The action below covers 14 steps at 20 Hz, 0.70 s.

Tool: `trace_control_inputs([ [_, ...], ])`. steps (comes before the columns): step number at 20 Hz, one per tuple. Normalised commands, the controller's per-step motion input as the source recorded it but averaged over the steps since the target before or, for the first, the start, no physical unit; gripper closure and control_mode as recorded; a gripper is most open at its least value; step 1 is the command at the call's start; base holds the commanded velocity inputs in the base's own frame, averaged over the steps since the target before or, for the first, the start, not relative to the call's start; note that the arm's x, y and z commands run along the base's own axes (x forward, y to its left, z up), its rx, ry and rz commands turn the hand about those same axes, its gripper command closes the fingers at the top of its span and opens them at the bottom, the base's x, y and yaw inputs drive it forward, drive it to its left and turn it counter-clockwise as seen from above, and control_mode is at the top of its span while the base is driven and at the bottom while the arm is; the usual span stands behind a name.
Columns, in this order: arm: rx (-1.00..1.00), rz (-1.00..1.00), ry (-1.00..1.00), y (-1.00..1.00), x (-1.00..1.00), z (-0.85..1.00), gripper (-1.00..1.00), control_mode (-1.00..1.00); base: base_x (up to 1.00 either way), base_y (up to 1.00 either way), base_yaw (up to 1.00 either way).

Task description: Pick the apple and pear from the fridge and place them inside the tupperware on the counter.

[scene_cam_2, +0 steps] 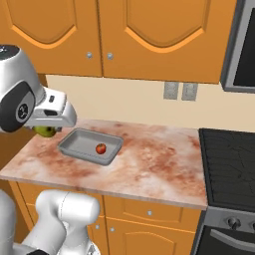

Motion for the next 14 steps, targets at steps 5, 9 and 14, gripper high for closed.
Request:
trace_control_inputs([
  [5,-0.07,0.0,0.0,0.0,0.26,-0.9,1.0,-1.0,0.0,0.0,0.0],
  [9,-0.05,0.0,0.0,0.0,0.33,-0.83,1.0,-1.0,0.0,0.0,0.0],
  [14,0.0,0.0,0.0,0.1,0.48,-0.72,1.0,-1.0,0.0,0.0,0.0],
])
